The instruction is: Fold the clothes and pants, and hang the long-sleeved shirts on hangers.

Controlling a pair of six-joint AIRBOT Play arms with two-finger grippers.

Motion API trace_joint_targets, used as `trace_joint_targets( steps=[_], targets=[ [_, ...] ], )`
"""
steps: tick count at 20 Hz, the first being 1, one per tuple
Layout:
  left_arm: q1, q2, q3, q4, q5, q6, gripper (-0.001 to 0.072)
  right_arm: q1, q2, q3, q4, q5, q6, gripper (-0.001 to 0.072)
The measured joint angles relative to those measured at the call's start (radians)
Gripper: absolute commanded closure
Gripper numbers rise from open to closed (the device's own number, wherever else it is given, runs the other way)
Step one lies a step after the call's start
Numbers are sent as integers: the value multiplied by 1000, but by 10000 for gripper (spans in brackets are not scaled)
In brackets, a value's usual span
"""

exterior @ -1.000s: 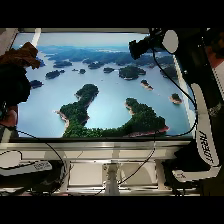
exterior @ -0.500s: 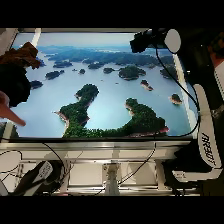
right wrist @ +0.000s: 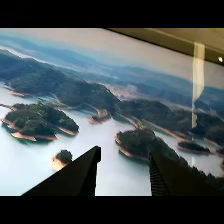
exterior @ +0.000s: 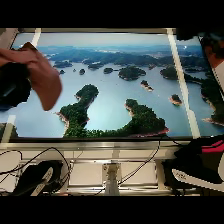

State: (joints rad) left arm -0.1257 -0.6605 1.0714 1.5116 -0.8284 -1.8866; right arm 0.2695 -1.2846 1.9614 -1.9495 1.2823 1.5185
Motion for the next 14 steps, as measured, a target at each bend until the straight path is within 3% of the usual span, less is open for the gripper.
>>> trace_joint_targets(
  steps=[7,10,14],
  targets=[
    [-409,-241,0,-25,-63,108,690,-198,20,-3,96,154,33,372],
    [-471,-318,0,-8,-76,126,690,-227,19,-21,172,155,37,373],
    [-447,-384,-13,116,-105,114,690,-239,16,-123,227,142,38,372]
  ],
)
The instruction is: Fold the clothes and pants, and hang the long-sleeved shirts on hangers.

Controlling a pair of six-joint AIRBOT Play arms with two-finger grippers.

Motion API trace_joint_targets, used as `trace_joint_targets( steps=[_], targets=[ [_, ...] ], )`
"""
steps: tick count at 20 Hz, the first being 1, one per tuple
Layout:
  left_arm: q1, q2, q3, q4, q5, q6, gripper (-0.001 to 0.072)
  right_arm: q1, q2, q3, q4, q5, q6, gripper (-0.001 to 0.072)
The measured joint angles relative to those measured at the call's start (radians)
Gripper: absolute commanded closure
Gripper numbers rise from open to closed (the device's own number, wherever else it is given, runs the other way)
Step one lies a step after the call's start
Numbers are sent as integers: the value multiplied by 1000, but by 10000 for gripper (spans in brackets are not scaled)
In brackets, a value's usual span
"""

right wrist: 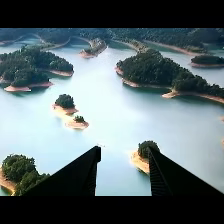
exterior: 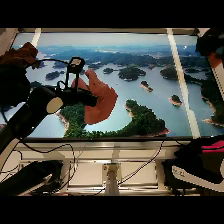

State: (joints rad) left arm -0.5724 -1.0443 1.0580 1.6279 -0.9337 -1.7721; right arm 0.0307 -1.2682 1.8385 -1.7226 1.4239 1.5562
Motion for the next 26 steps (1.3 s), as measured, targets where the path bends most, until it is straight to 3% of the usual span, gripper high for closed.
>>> trace_joint_targets(
  steps=[6,8,9,10,11,17,26],
  targets=[
    [154,-103,-88,66,-17,-6,690,-4,-1,-310,260,-119,-46,351],
    [196,-145,-106,73,-18,-8,673,-1,-2,-415,393,-197,-87,216],
    [214,-164,-111,76,-16,-8,531,5,-6,-457,444,-231,-104,211],
    [232,-183,-115,80,-14,-8,226,15,-16,-492,488,-266,-116,155],
    [250,-201,-118,84,-14,-8,-13,29,-31,-517,517,-288,-126,81],
    [346,-227,-124,90,-20,-8,9,159,-203,-574,627,-376,-146,93],
    [434,-41,-124,96,-29,-8,-2,249,-418,-554,829,-438,-135,99]
  ],
)
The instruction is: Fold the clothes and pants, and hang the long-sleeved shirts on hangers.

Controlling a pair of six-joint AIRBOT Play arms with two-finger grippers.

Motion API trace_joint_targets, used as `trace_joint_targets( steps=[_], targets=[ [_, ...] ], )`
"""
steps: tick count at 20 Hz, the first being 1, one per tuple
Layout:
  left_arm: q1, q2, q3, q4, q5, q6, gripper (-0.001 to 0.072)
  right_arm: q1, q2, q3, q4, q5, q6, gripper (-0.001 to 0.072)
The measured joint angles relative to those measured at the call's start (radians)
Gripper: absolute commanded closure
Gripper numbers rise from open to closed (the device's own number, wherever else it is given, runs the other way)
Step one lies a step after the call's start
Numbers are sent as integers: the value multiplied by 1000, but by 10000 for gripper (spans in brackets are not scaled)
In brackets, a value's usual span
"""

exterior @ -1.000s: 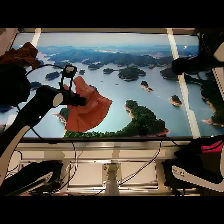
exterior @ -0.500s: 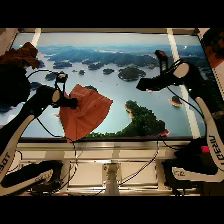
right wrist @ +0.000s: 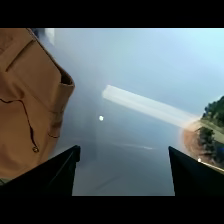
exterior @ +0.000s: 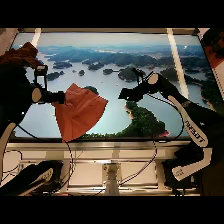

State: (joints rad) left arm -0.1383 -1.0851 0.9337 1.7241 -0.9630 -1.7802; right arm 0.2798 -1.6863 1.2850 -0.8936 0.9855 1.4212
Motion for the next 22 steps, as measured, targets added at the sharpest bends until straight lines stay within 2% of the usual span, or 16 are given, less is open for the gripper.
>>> trace_joint_targets(
  steps=[1,3,13,22],
  targets=[
    [3,15,0,6,0,0,-1,7,-10,6,13,-2,0,107],
    [7,38,0,21,0,0,-1,26,-24,20,35,-7,-1,189],
    [10,105,0,47,0,0,-1,113,-123,55,94,-57,72,189],
    [10,110,0,49,0,0,0,140,-269,215,131,0,113,209]
  ],
)
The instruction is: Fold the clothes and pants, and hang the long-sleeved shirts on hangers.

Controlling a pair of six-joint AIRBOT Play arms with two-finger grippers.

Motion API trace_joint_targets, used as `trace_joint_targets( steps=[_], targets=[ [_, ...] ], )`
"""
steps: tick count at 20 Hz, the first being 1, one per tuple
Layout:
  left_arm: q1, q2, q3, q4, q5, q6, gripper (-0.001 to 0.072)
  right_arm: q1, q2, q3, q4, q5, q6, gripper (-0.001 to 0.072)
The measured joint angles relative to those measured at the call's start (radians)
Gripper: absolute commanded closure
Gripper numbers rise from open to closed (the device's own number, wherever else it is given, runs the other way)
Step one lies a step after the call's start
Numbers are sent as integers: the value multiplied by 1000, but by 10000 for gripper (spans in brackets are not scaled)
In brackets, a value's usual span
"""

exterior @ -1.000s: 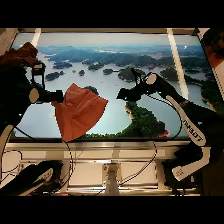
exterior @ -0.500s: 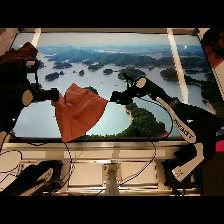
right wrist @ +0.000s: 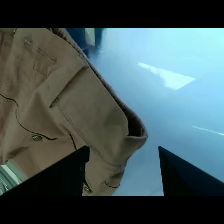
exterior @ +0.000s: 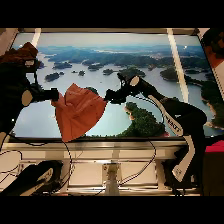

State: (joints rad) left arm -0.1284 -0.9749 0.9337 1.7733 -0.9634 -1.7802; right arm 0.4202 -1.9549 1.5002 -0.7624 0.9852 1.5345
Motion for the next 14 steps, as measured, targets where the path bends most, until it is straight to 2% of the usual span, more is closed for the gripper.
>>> trace_joint_targets(
  steps=[1,3,4,6,11,14],
  targets=[
    [0,0,0,0,0,0,0,2,-13,8,2,8,5,232],
    [0,0,0,2,0,0,0,8,-32,18,8,19,13,351],
    [0,0,0,3,0,0,0,14,-39,21,4,22,15,429],
    [0,0,0,5,0,0,0,28,-47,32,-12,23,12,676],
    [0,0,0,9,1,0,1,38,-46,130,-107,36,-58,695],
    [0,0,0,16,0,0,2,10,-3,207,-266,72,-29,694]
  ],
)
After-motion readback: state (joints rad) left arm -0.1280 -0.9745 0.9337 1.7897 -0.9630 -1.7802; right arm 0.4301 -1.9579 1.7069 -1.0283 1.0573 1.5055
